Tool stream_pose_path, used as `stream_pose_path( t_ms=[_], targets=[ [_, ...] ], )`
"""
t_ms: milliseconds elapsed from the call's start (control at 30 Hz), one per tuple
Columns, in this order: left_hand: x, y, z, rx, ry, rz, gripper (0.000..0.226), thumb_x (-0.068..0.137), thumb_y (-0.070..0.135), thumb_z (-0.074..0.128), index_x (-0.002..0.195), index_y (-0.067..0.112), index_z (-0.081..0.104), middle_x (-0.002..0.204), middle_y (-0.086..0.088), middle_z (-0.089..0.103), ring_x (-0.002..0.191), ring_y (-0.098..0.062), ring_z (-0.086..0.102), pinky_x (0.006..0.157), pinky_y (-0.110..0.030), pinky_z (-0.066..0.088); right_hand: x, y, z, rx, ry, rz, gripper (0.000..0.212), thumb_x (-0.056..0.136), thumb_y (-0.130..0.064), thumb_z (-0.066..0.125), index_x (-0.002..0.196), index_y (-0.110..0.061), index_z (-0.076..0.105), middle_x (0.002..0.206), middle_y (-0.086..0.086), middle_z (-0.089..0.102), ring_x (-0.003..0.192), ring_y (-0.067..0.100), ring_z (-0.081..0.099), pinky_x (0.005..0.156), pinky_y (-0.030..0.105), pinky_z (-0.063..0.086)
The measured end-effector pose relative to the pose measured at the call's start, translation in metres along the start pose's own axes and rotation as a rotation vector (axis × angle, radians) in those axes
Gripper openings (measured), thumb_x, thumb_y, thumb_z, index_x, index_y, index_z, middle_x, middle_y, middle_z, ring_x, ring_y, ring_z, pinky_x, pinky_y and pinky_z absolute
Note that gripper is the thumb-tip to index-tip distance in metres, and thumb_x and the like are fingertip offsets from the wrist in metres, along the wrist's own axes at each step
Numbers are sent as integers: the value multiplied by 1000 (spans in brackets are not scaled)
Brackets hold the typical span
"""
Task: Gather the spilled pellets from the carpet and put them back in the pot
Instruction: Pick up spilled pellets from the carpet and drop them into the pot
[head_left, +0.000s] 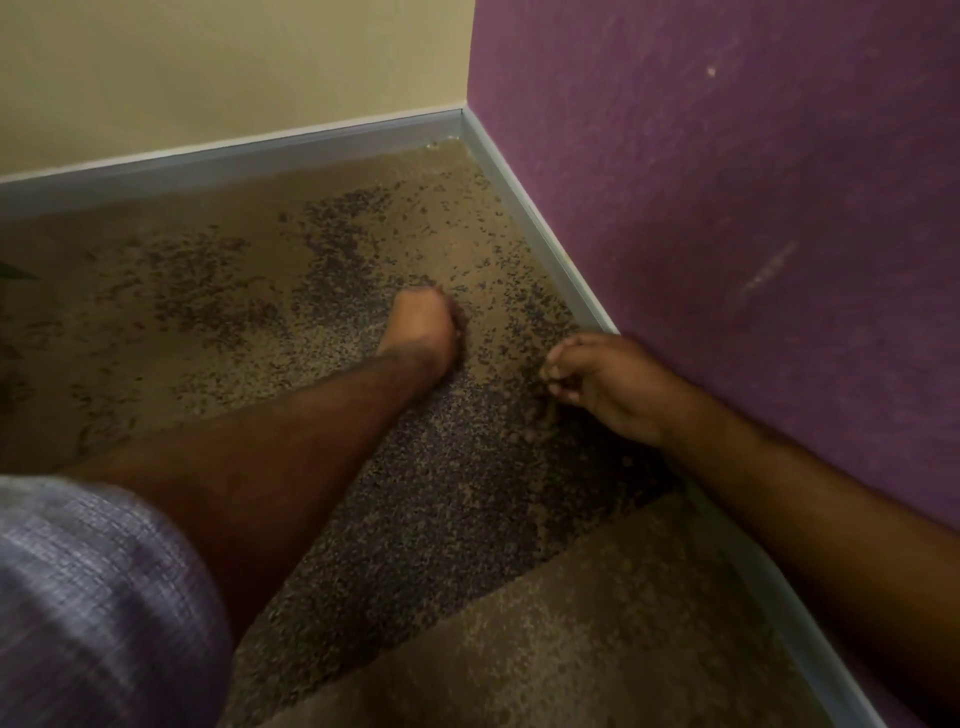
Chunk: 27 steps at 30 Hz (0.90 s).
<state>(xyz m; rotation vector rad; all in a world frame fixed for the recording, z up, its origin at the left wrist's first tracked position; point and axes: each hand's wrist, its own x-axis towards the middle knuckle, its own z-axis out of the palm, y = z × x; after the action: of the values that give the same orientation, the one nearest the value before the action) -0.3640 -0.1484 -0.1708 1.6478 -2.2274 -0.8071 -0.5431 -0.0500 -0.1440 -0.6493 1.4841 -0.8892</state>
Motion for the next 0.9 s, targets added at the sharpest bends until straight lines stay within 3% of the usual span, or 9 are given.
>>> stream_pose_path(
  t_ms=[133,267,333,400,467,533,633,733,900],
  targets=[
    [8,1,-7,-31,-56,-108,19,84,3,58,93,6,75,104,-11,74,100,-22,67,95,-32,50,-22,7,-16,387,-125,119,5,65,-10,43,66,-14,45,64,5,48,55,18,43,41,21,24],
    [13,-3,-23,-4,-145,-193,25,79,20,69,97,3,72,102,-14,72,98,-29,67,90,-39,53,-25,15,-19,376,-130,99,3,70,-14,46,69,-17,44,63,4,41,49,16,37,37,18,20],
    [6,-7,-29,-28,-157,-246,29,74,22,74,95,2,72,97,-13,72,94,-28,68,87,-38,55,-24,20,-18,202,-69,67,8,84,-11,47,79,-16,52,61,3,45,45,14,41,33,17,24],
    [-10,-5,-26,-118,-180,-254,24,72,17,77,90,2,74,87,-4,72,84,-17,68,86,-36,57,-22,28,-16,-222,26,-64,13,95,-13,48,101,-15,59,61,-2,54,45,7,49,35,20,35],
    [-35,9,-15,-268,-236,-188,16,69,11,82,83,5,75,82,3,73,76,-10,68,81,-31,58,-20,41,-17,-728,94,-265,25,96,-17,49,121,-20,55,77,-7,63,60,-3,57,56,18,49],
    [-55,27,0,-318,-281,-82,12,67,9,83,77,12,76,81,4,74,74,-6,67,76,-23,56,-21,52,-16,-1047,80,-379,31,97,-22,45,128,-28,49,104,-2,66,89,8,63,77,30,52],
    [-70,50,20,-247,-286,-9,11,73,10,77,82,16,77,85,-3,75,73,-13,67,70,-21,51,-22,60,-10,-1232,-9,-405,15,97,-29,38,111,-30,44,108,4,64,93,24,62,74,37,47],
    [-79,60,33,-128,-299,49,15,81,10,66,93,9,76,96,-11,74,88,-25,68,86,-32,53,-23,60,-6,-1306,-18,-431,18,97,-29,33,112,-23,42,113,12,63,94,28,61,84,45,49],
    [-87,59,36,-3,-342,59,21,86,11,56,99,11,72,103,-13,71,97,-30,65,90,-36,51,-26,55,-4,-1320,14,-377,17,96,-25,33,109,-18,41,111,13,62,94,28,61,81,39,47]
  ],
)
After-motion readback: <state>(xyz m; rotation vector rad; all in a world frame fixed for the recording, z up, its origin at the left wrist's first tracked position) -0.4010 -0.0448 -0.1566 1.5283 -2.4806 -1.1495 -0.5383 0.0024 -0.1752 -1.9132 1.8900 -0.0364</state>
